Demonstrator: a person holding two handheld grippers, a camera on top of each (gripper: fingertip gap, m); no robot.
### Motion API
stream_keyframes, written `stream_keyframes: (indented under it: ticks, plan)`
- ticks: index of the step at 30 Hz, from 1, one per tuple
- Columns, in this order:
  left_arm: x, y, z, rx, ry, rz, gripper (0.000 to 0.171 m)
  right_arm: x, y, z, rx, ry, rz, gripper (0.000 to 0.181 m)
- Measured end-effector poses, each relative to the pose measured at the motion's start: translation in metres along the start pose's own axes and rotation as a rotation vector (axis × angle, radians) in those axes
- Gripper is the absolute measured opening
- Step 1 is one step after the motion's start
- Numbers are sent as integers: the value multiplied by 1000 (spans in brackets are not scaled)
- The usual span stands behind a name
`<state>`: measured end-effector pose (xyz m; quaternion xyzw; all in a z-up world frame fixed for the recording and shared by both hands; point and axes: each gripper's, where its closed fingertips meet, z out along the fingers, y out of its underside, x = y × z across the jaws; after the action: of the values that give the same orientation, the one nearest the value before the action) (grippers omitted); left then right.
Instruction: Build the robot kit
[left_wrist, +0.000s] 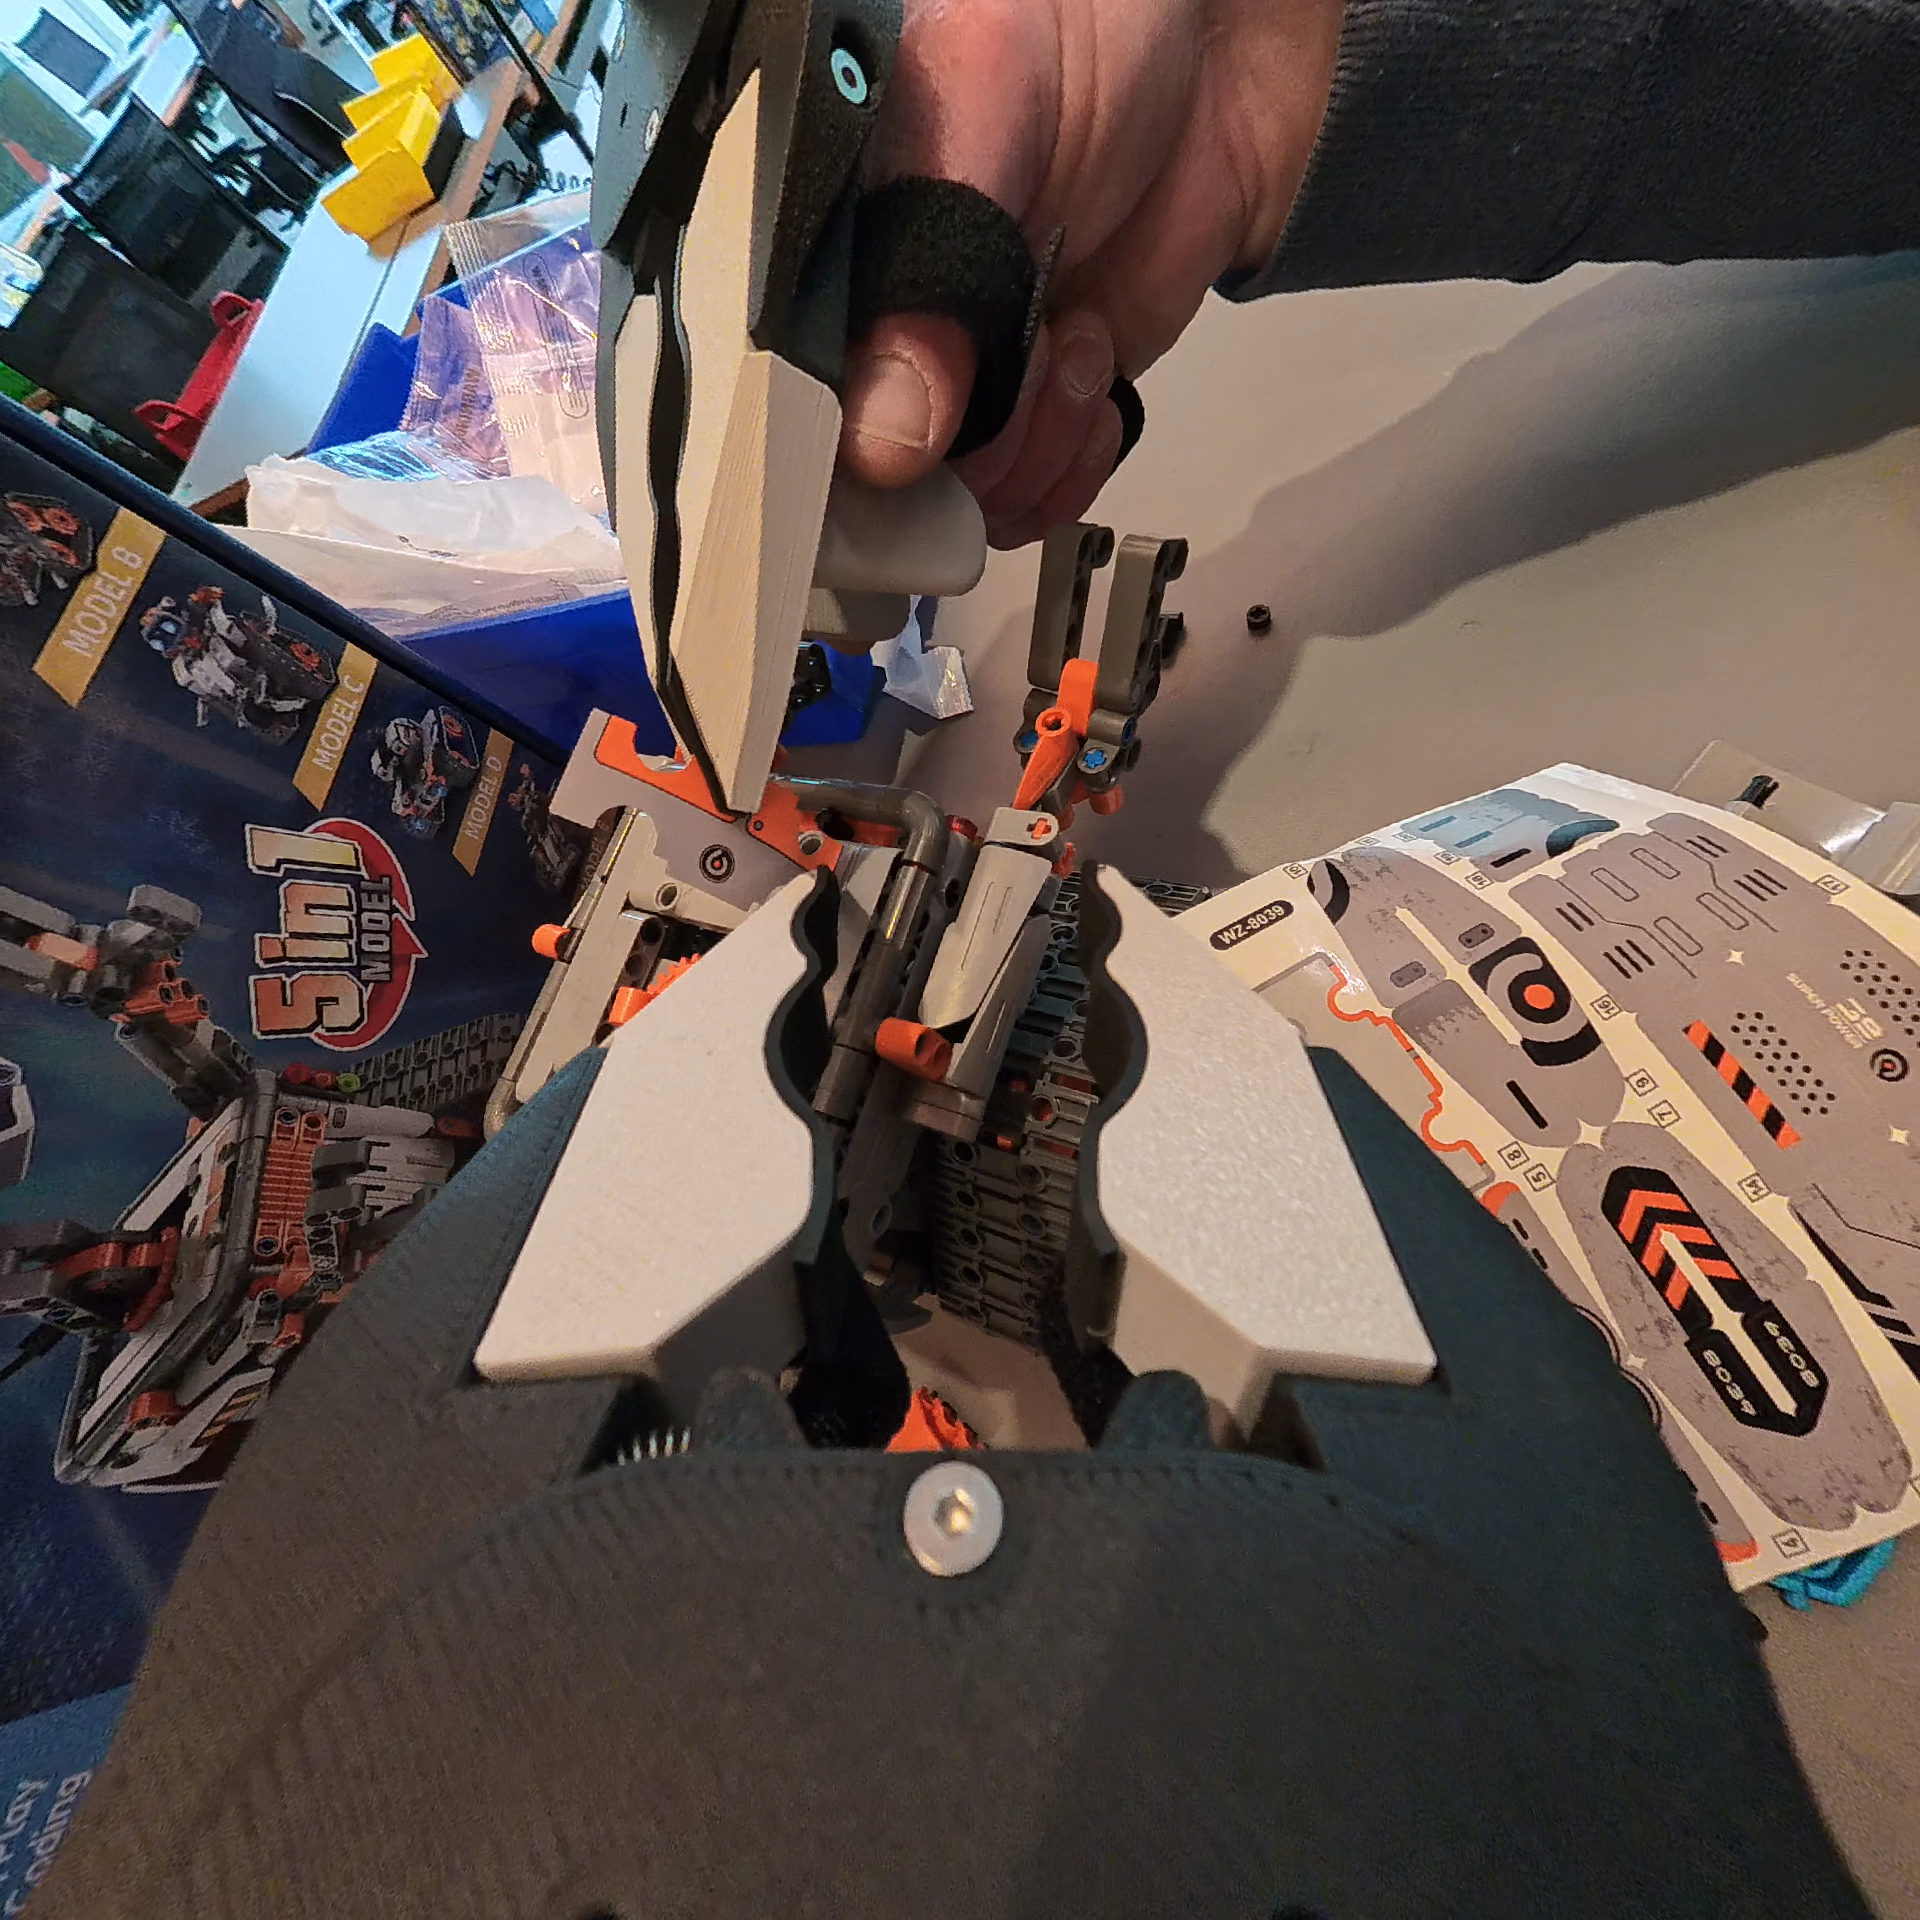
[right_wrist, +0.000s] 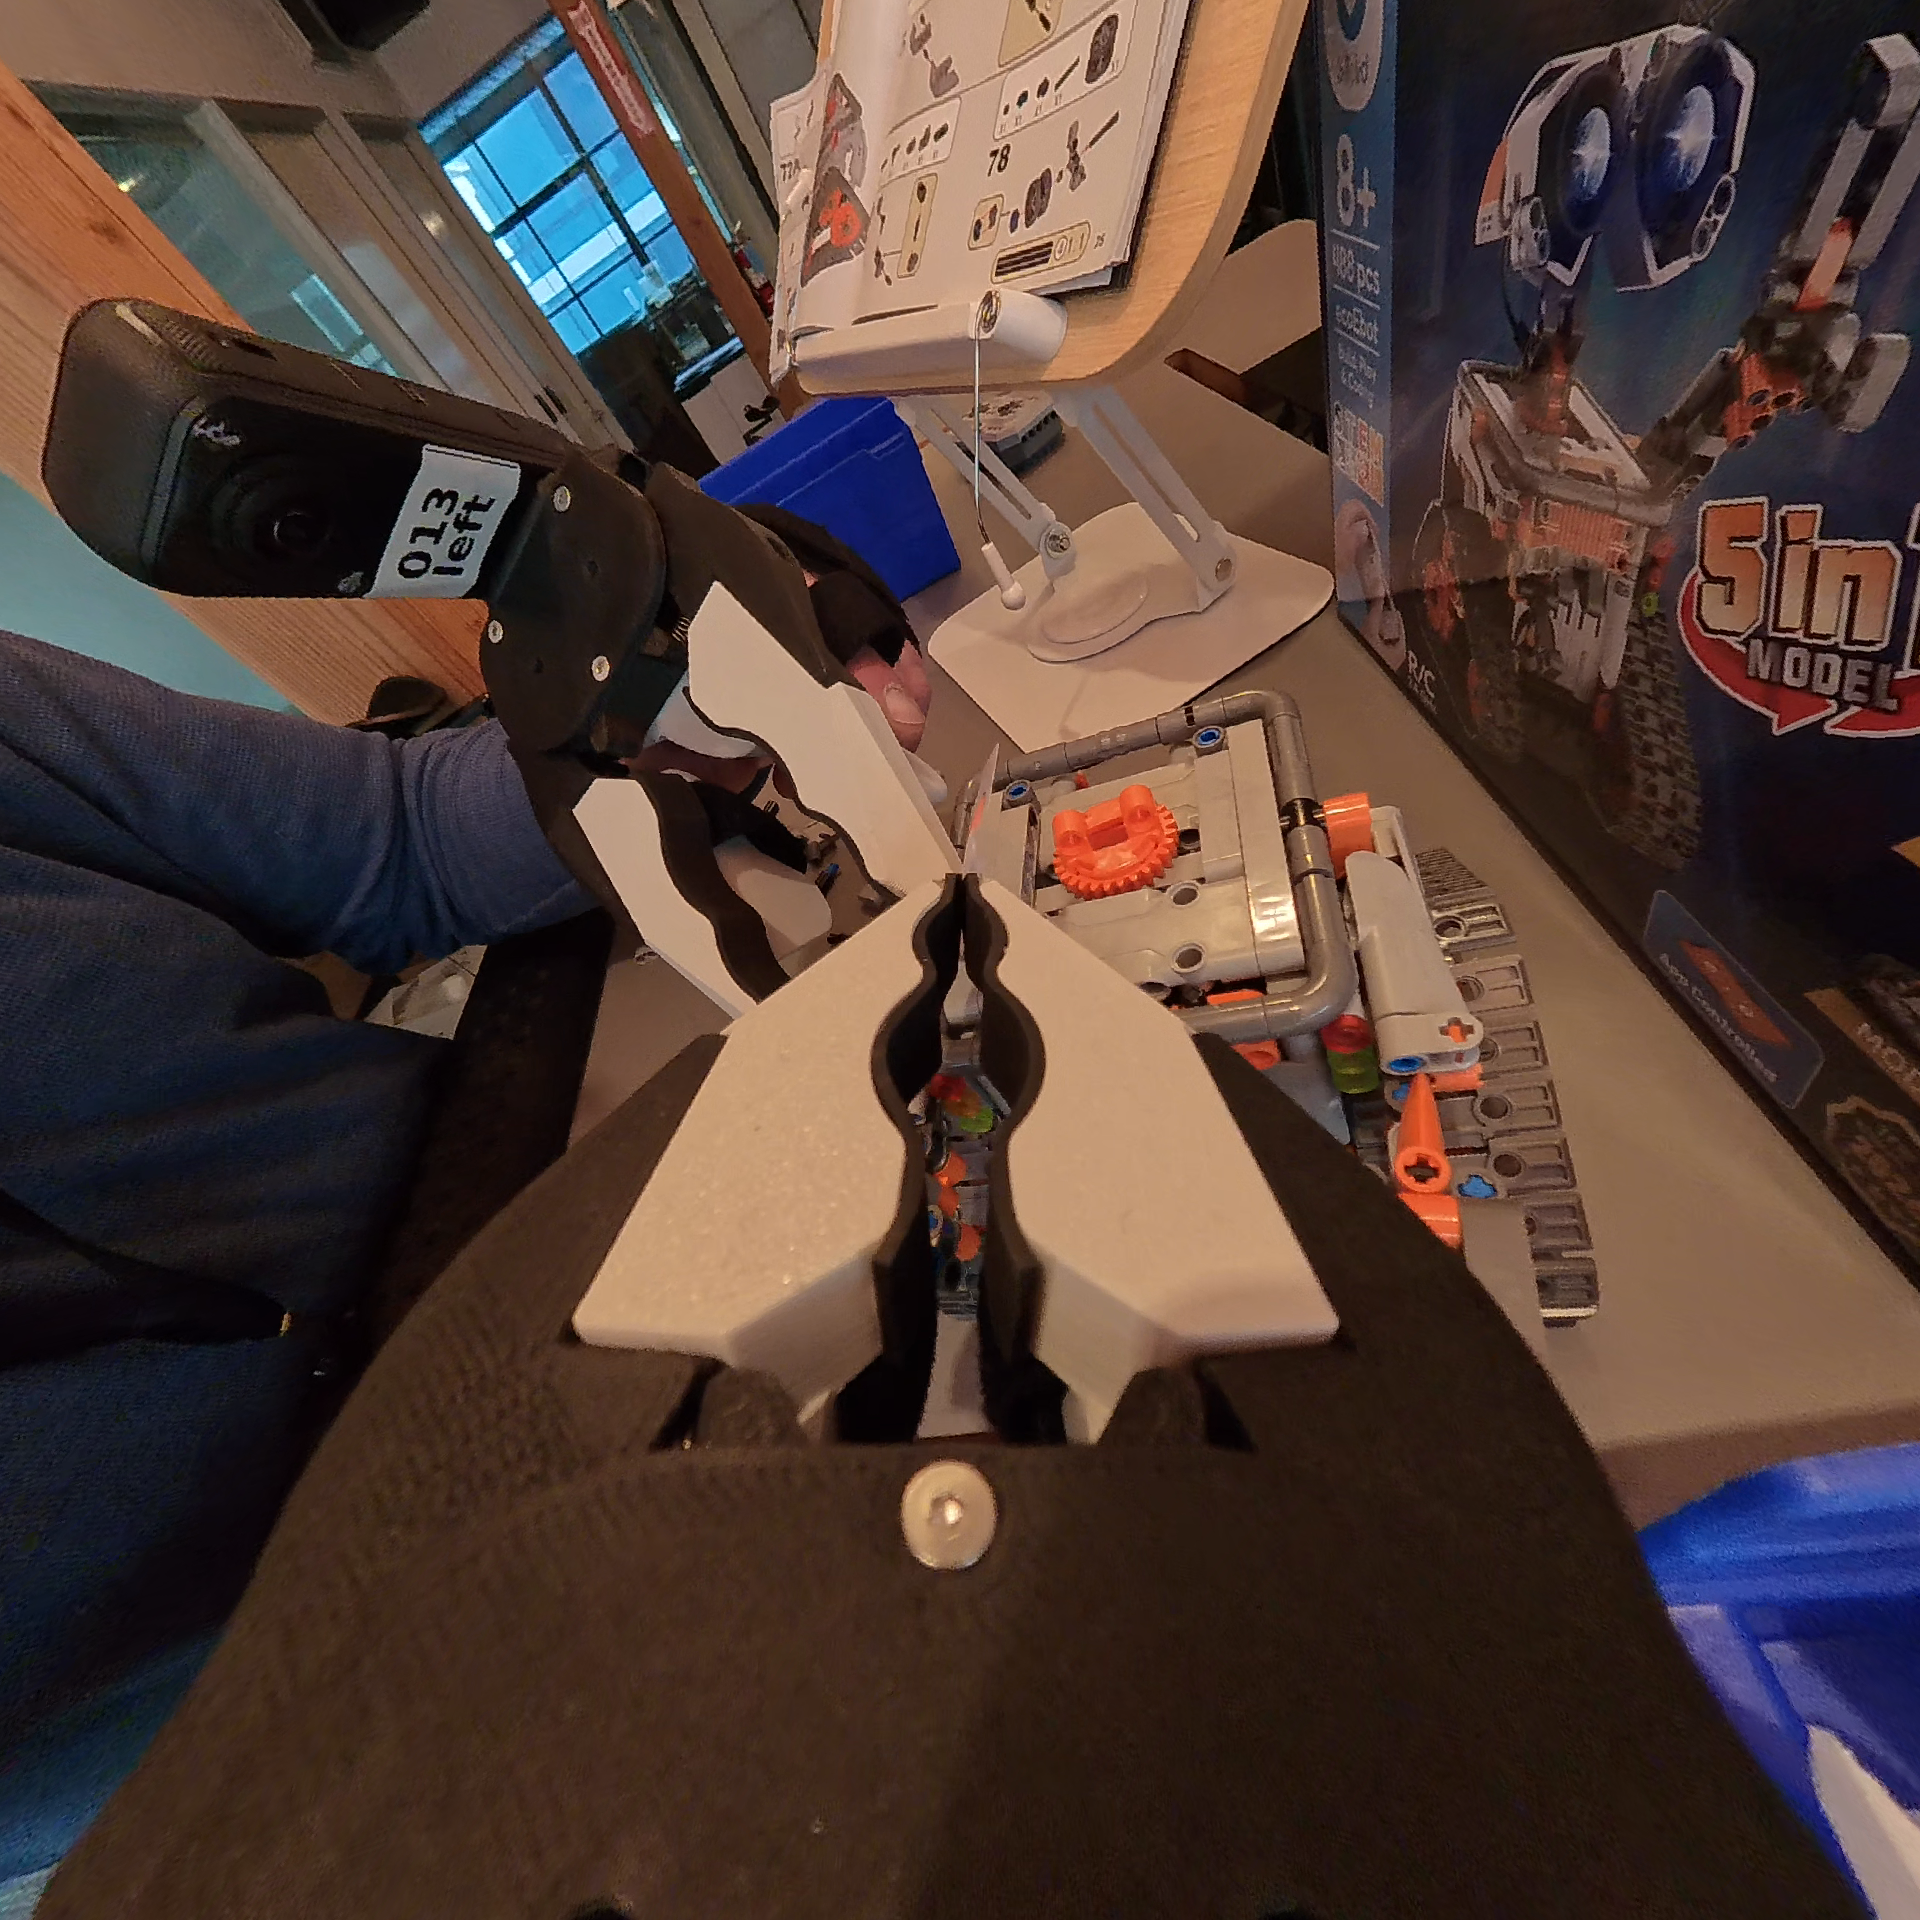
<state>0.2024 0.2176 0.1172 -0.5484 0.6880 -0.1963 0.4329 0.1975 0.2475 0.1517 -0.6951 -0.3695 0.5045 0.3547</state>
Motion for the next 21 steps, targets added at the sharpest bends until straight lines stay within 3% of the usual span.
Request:
stream_keyframes:
  ticks: [21]
  plan:
    - [0,1,0,-17,20,-15,43,14,3,-1,-8,70,-9,0]
